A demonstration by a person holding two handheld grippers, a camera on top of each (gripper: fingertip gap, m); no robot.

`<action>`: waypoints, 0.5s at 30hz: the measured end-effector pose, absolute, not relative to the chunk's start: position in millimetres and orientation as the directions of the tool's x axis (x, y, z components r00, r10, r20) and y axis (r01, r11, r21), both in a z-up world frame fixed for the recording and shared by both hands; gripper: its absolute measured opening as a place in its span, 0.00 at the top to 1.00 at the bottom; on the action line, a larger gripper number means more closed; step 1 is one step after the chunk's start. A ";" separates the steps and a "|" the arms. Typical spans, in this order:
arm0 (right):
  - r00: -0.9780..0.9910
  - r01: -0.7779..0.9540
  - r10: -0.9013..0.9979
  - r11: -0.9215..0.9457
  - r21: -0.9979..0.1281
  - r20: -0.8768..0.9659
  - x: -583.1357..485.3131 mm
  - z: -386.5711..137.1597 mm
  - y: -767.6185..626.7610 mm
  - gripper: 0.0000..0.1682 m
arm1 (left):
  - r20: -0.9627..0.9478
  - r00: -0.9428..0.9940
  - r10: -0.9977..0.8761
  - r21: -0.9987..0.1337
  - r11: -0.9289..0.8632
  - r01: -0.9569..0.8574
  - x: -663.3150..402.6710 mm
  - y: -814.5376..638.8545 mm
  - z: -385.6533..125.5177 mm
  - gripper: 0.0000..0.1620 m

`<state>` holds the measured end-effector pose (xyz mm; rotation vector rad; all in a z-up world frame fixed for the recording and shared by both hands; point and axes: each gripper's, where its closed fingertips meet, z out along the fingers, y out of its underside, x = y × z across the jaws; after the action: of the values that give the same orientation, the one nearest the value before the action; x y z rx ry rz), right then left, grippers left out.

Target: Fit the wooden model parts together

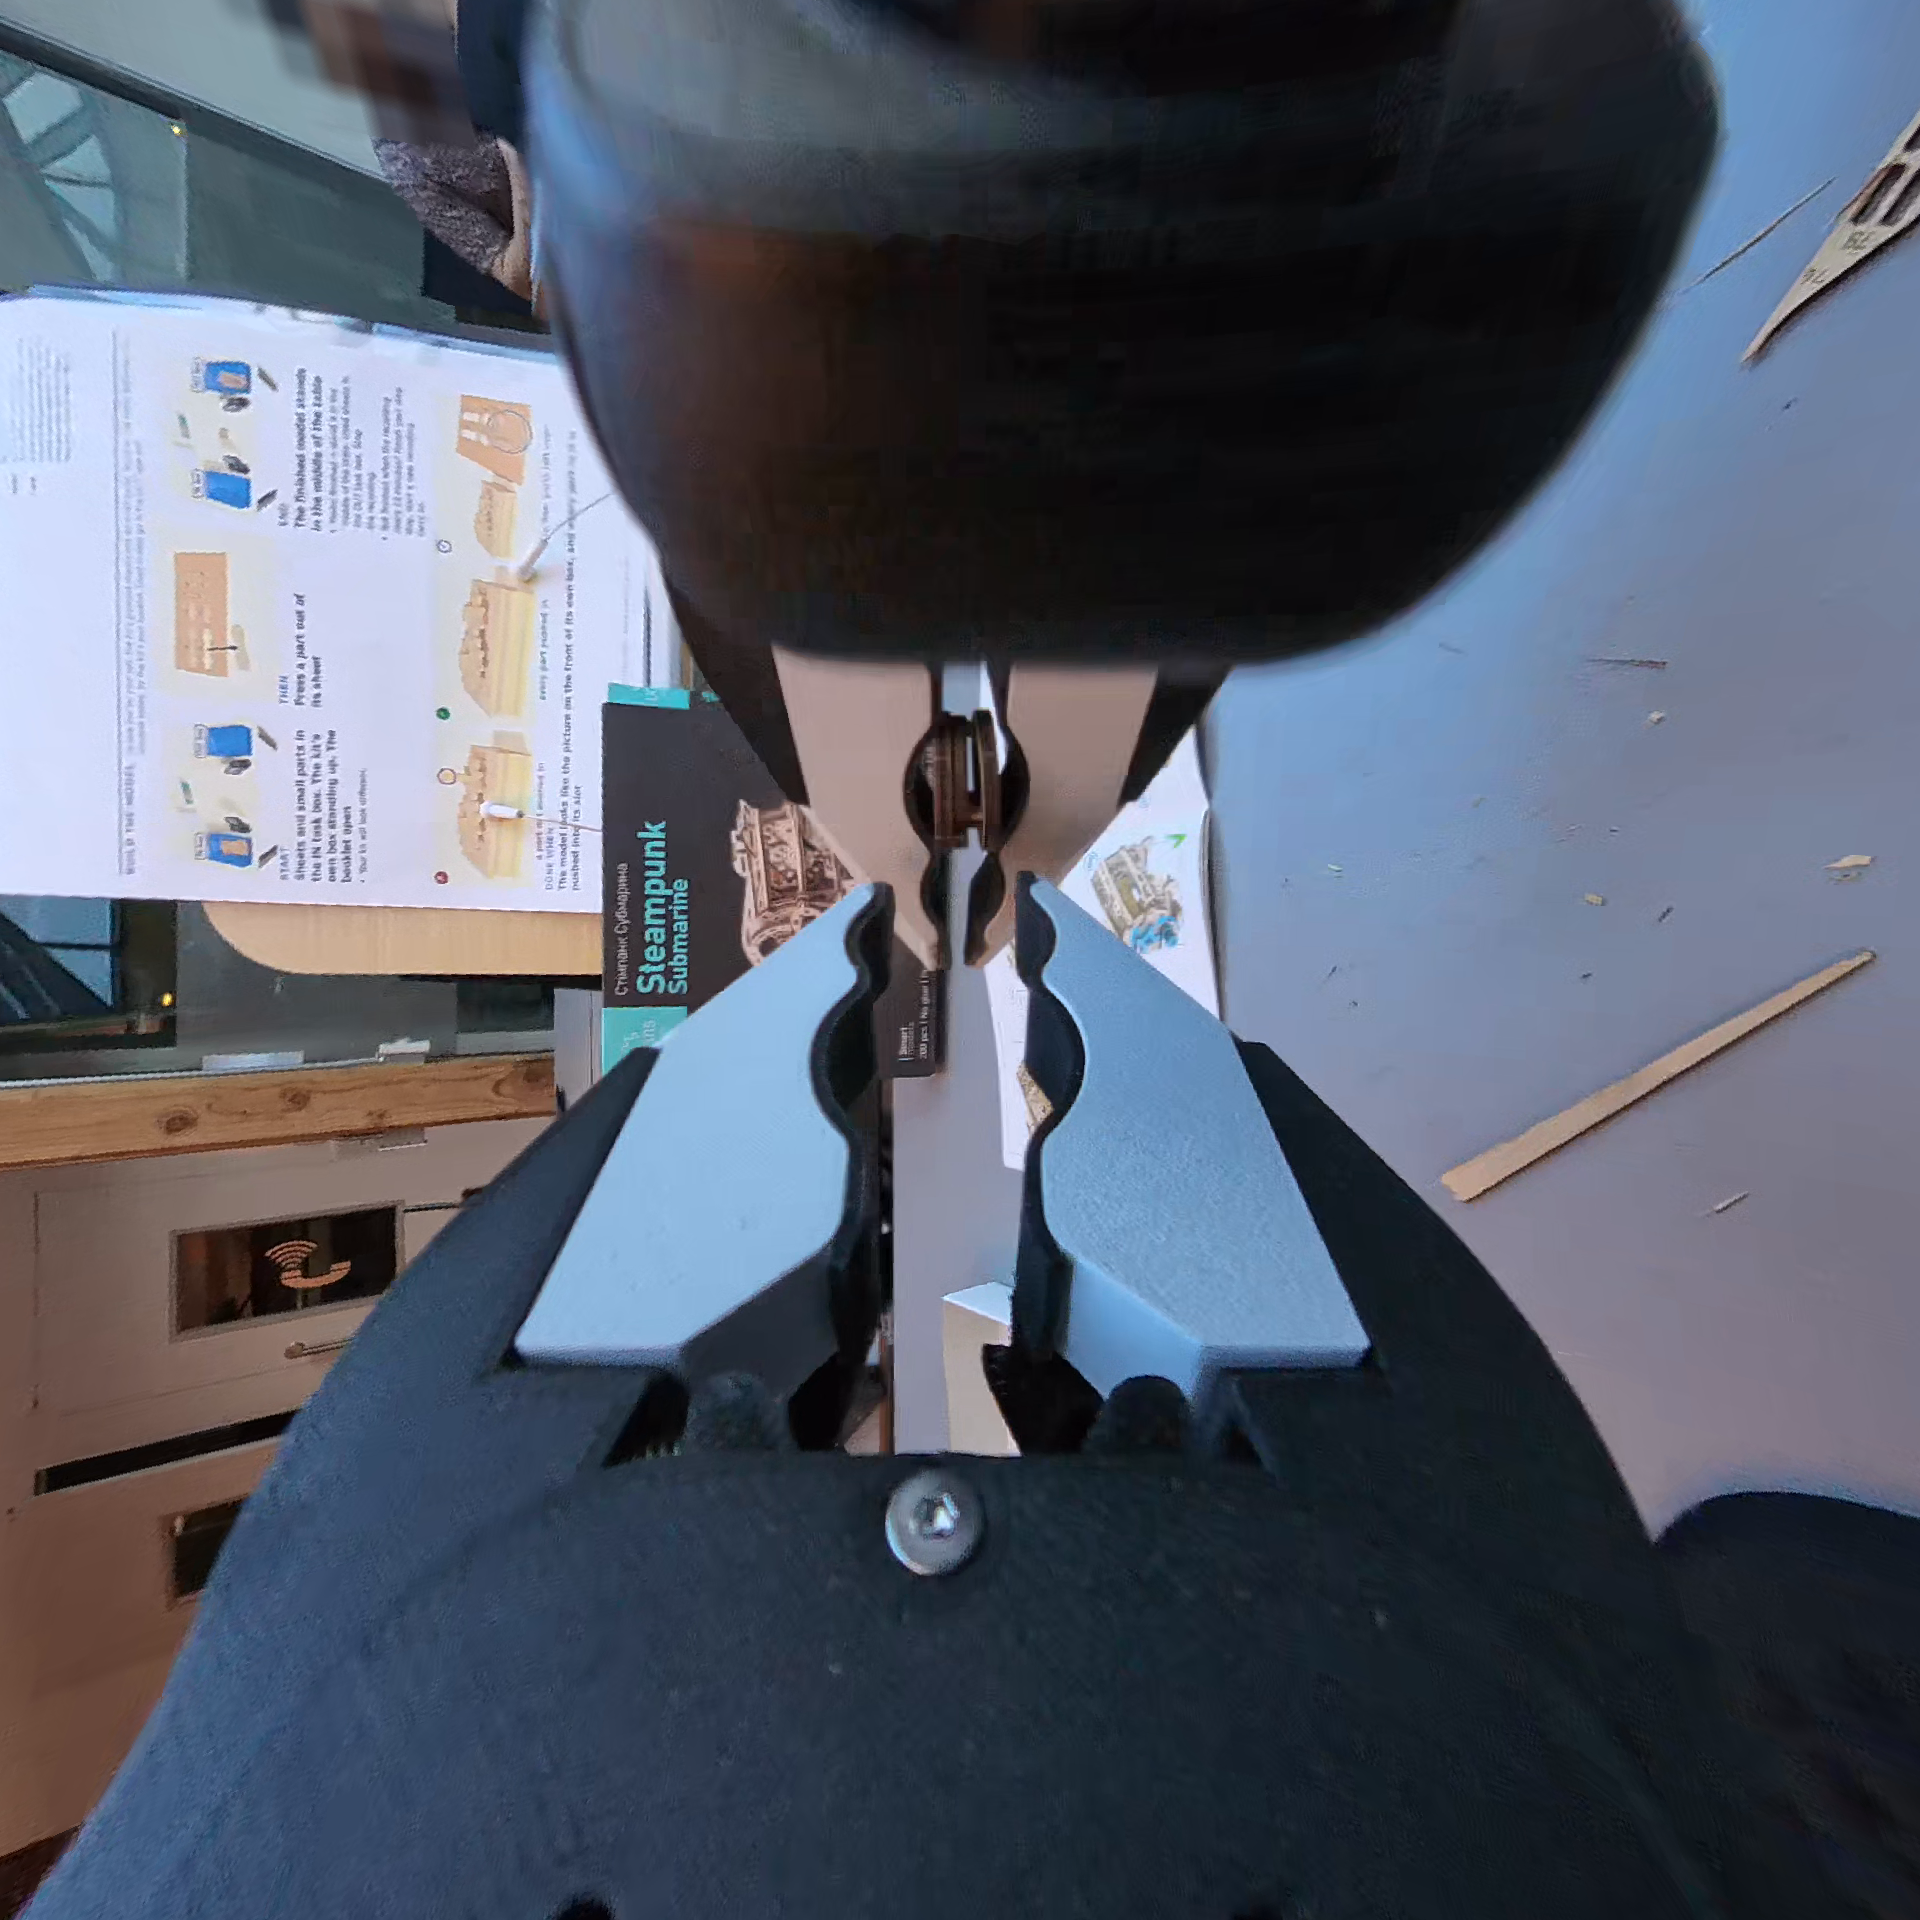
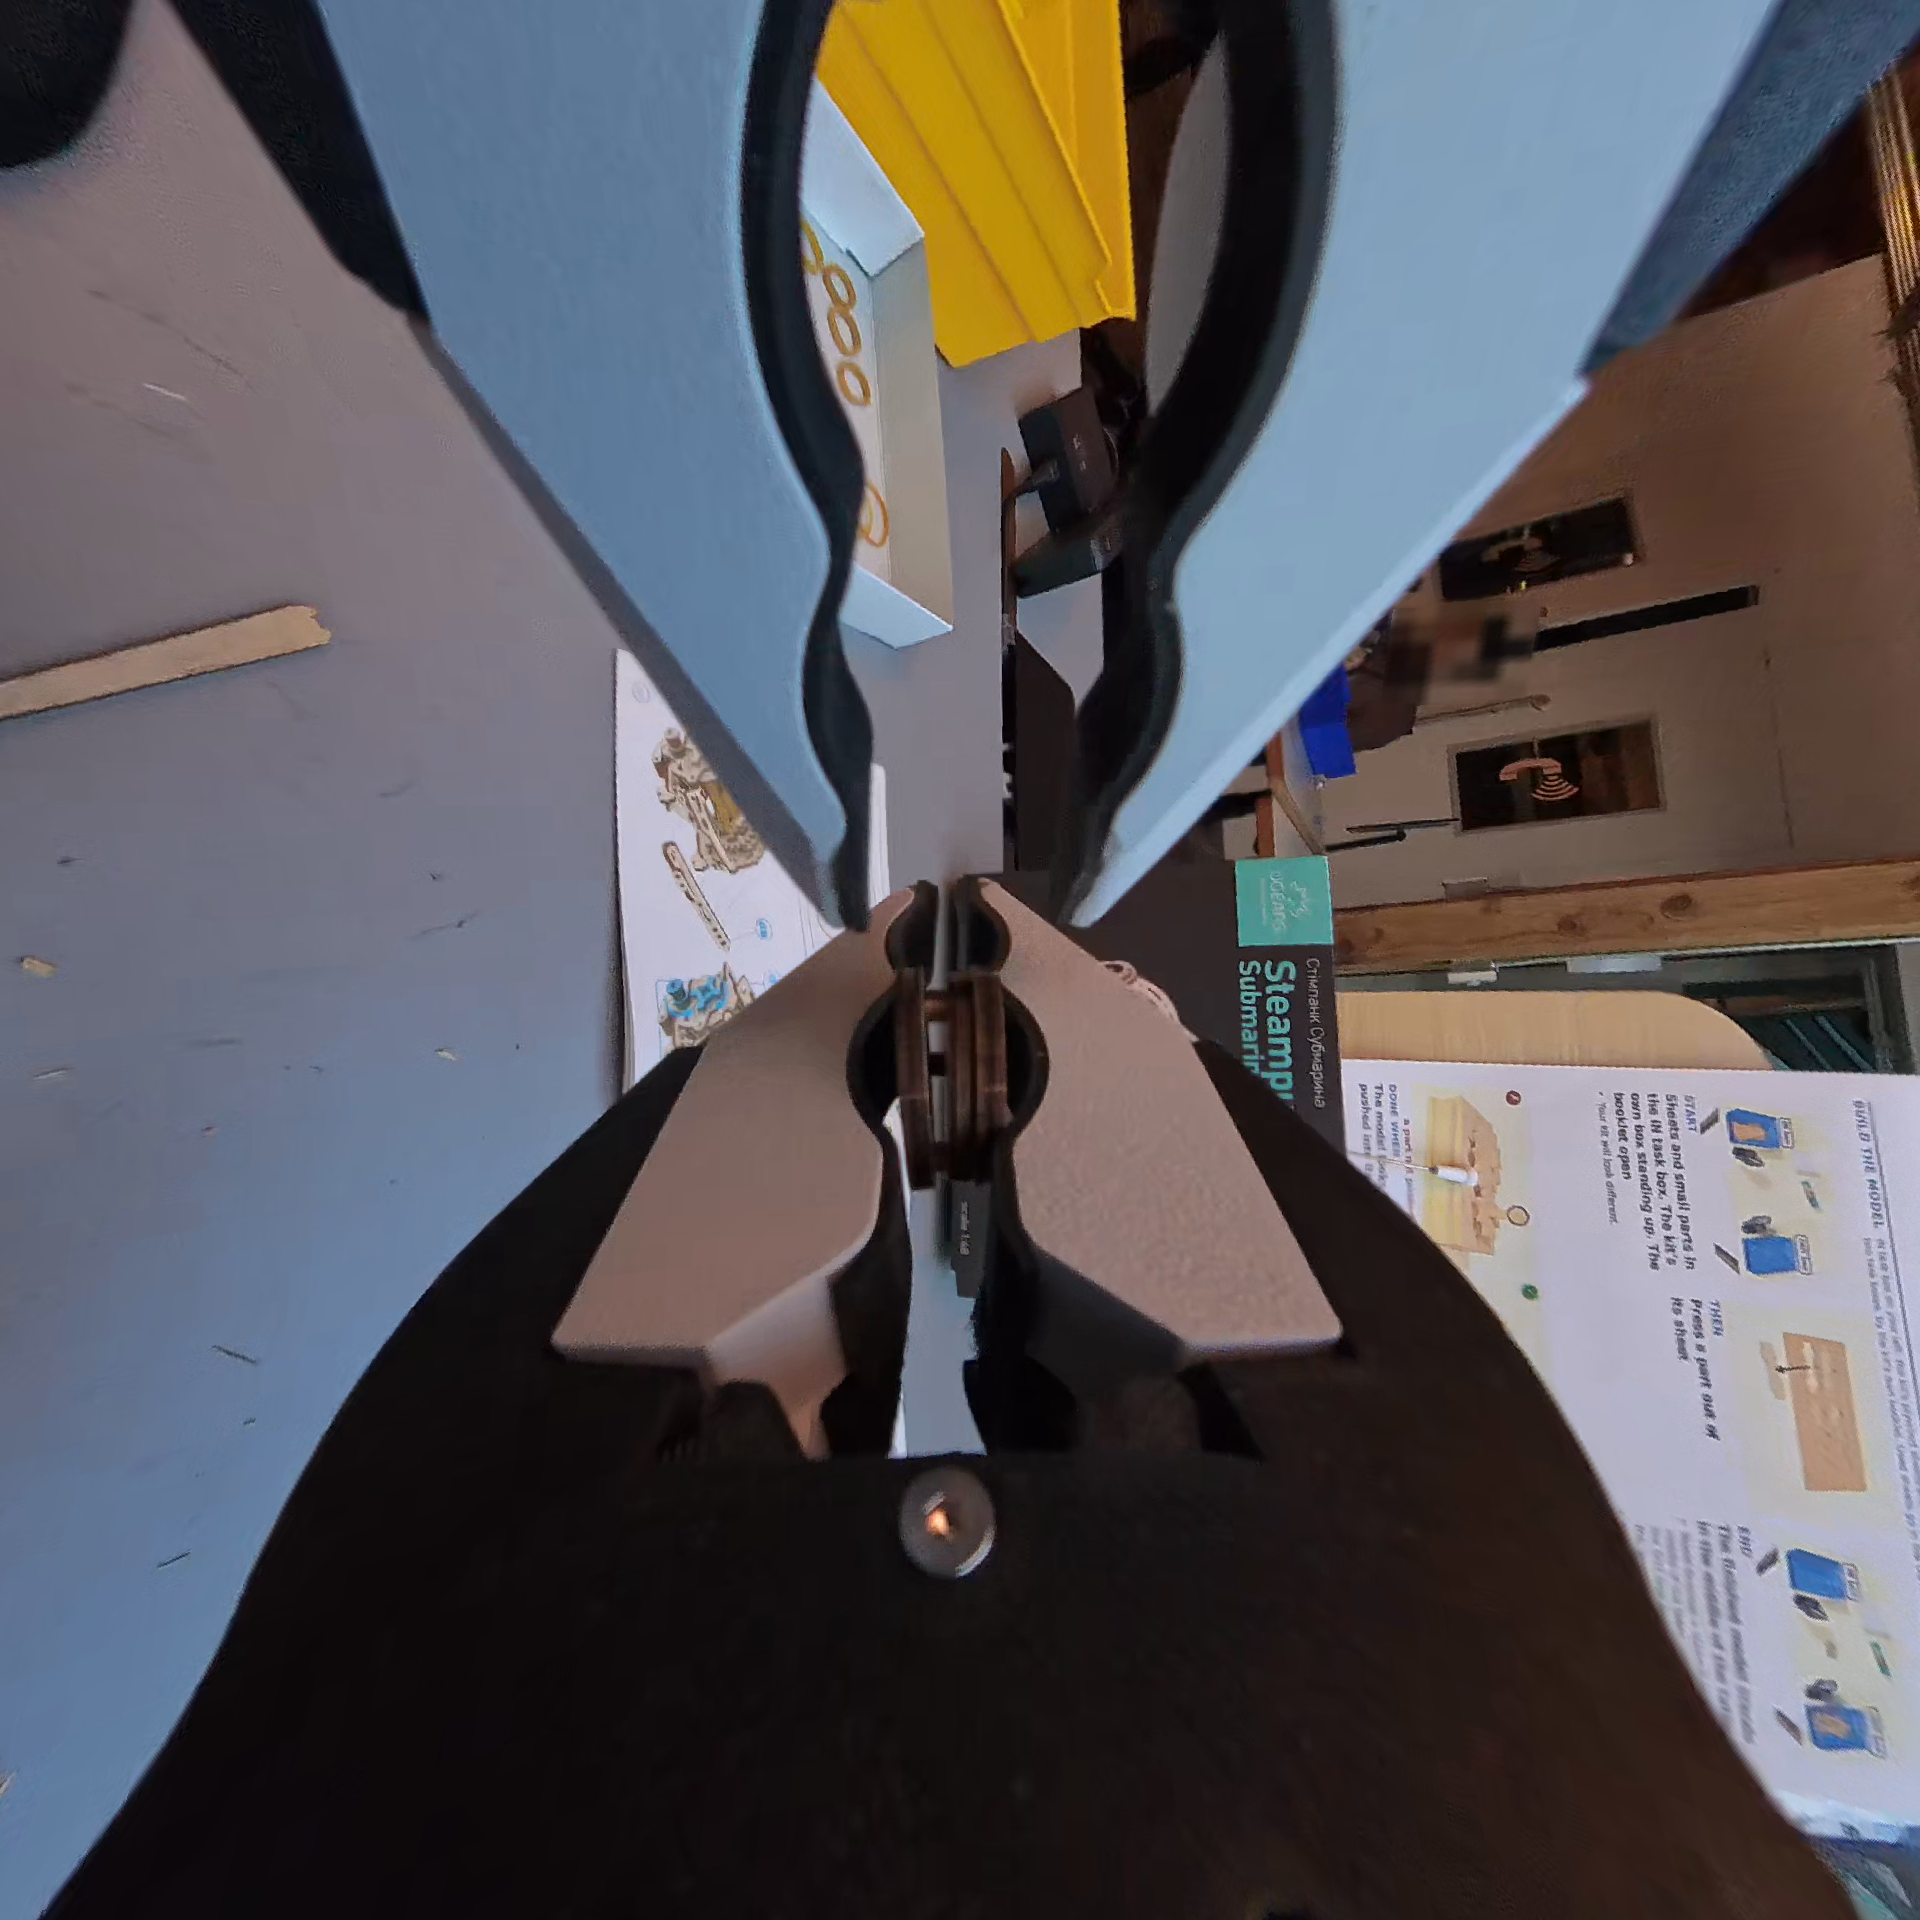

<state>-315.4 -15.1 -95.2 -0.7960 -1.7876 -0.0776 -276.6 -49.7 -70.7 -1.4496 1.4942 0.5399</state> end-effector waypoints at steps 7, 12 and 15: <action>-0.169 0.392 0.581 0.781 -0.487 0.796 -317.8 -88.0 -37.9 0.98 | -0.848 0.147 -0.509 -0.377 0.385 -0.842 -255.4 -60.1 -61.5 0.91; -0.177 0.317 0.635 0.760 -0.568 0.752 -316.6 -82.7 -45.1 0.98 | -0.851 0.156 -0.502 -0.401 0.429 -0.809 -253.2 -62.0 -57.2 0.93; -0.190 0.325 0.623 0.769 -0.550 0.759 -317.6 -87.5 -44.6 0.97 | -0.841 0.149 -0.520 -0.404 0.421 -0.812 -254.1 -62.1 -59.9 0.94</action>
<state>-317.6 -44.6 -87.5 -0.7369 -1.7946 0.3175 -254.1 -62.1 -59.9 -1.2341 1.5115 0.3144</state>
